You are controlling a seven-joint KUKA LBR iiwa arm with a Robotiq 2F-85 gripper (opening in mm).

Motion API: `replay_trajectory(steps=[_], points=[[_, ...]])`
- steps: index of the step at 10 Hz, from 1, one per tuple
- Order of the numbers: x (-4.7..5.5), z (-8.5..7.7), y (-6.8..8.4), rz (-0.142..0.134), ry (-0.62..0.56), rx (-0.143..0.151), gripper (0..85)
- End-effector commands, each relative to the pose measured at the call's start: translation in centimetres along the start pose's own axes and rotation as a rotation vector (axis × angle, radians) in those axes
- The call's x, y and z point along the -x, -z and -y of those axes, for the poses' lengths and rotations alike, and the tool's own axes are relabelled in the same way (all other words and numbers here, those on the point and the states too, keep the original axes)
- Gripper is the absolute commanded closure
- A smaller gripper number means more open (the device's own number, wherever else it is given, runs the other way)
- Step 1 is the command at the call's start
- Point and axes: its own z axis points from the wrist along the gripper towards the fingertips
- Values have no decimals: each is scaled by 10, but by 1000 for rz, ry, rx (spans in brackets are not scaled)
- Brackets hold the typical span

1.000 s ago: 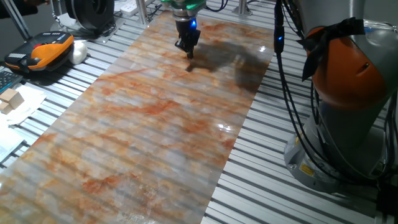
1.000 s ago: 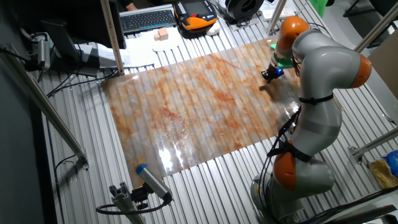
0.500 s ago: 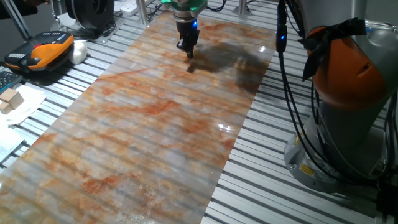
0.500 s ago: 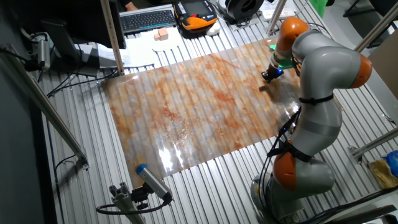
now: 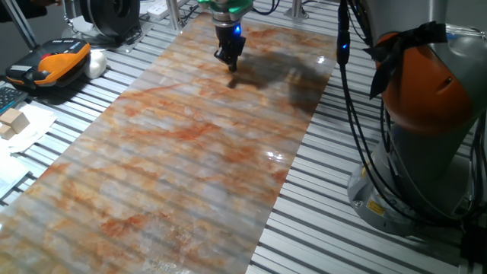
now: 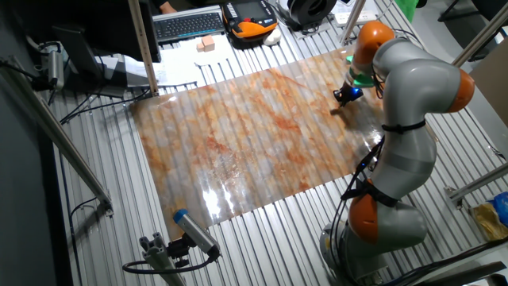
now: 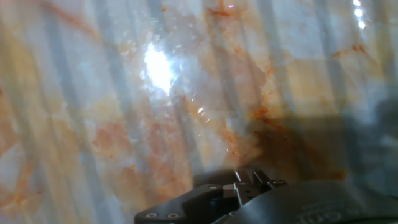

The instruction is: Pick up the small block on the left and move it to the right

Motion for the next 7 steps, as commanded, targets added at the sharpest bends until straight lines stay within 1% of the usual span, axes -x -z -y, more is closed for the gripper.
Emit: replay_trajectory(steps=[1,2,3,5,7], points=[[0,0,-1,7,0,-6,680],[0,0,-1,13,1,-18,680],[-1,1,-2,16,-2,-23,510],[-1,2,-5,28,-10,-29,510],[-1,3,-8,30,-9,-29,510]])
